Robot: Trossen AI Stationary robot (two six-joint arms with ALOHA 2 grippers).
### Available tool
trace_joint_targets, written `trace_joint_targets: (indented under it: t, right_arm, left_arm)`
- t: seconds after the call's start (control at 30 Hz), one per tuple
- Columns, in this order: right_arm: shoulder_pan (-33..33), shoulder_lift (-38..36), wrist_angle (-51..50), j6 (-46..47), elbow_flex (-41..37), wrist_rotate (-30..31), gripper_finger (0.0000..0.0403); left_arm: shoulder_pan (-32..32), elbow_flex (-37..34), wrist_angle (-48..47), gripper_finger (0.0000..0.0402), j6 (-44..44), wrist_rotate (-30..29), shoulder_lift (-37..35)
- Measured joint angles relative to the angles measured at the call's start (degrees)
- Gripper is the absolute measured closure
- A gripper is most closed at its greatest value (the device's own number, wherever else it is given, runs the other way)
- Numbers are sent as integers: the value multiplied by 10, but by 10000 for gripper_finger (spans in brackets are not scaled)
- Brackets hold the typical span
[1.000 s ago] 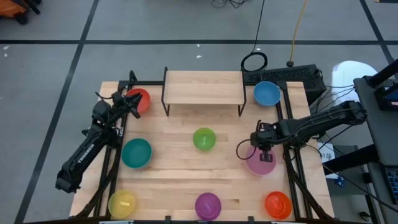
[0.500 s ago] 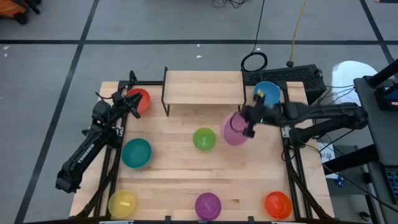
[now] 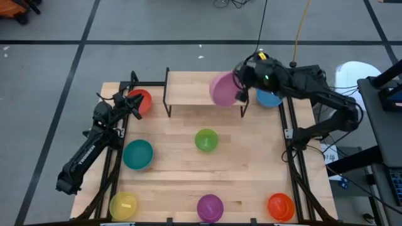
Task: Place and stack bowls onto a shelf
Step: Put the pink bowl on the shelf
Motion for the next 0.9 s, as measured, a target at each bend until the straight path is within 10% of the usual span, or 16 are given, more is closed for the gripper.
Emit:
trace_joint_targets:
  t: [0.9]
  right_arm:
    - [-239, 223, -183, 47, 133, -220, 403]
  left_arm:
    - [0, 0, 0, 316, 0, 0, 0]
